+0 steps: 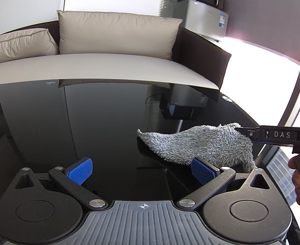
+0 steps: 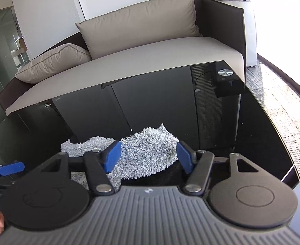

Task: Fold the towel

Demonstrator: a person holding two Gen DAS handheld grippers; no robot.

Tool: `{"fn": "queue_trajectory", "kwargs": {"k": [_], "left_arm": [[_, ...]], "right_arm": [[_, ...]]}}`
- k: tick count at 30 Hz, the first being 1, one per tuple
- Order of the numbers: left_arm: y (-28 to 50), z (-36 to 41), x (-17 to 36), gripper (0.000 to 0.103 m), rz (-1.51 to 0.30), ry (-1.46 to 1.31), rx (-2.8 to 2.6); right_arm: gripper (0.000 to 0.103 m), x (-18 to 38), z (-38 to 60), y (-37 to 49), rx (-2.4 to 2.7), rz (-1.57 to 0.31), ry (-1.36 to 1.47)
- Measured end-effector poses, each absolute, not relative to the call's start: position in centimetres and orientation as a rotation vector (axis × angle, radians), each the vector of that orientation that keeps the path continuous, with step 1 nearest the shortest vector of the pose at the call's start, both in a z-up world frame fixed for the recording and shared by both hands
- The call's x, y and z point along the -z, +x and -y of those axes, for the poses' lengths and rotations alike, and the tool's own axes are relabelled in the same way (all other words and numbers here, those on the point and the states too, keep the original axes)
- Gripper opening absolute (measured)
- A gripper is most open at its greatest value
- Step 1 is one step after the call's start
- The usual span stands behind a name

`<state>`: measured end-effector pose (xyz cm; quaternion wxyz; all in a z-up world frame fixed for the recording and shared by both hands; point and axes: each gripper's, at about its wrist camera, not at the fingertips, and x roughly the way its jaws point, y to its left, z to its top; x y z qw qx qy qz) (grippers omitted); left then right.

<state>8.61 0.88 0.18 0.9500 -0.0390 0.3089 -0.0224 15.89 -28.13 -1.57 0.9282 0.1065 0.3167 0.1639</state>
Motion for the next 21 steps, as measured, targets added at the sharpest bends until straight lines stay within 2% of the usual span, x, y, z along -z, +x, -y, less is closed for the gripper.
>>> {"fn": "queue_trajectory", "kwargs": {"k": [6, 7, 8, 11, 21], "left_arm": [[8.6, -0.8, -0.1, 0.102, -0.629, -0.075, 0.047], [8.6, -0.8, -0.1, 0.102, -0.629, -0.076, 0.047], [8.6, -0.9, -0.1, 0.102, -0.630, -0.077, 0.046], [8.5, -1.0, -0.1, 0.102, -0.631, -0.079, 0.043], [8.5, -0.9, -0.2, 0.102, -0.630, -0.082, 0.042]], "right_arm": [[0.025, 1.9, 27.3, 15.4, -0.379, -0.659, 0.189], [0.015, 1.8, 27.2, 15.3, -0.380, -0.656, 0.186], [0.010, 1.7, 27.2, 15.2, -0.381, -0.651, 0.185], [0.006, 1.4, 27.4, 15.0, -0.385, -0.631, 0.191], [0.005, -1.6, 28.9, 13.1, -0.413, -0.458, 0.258]]}}
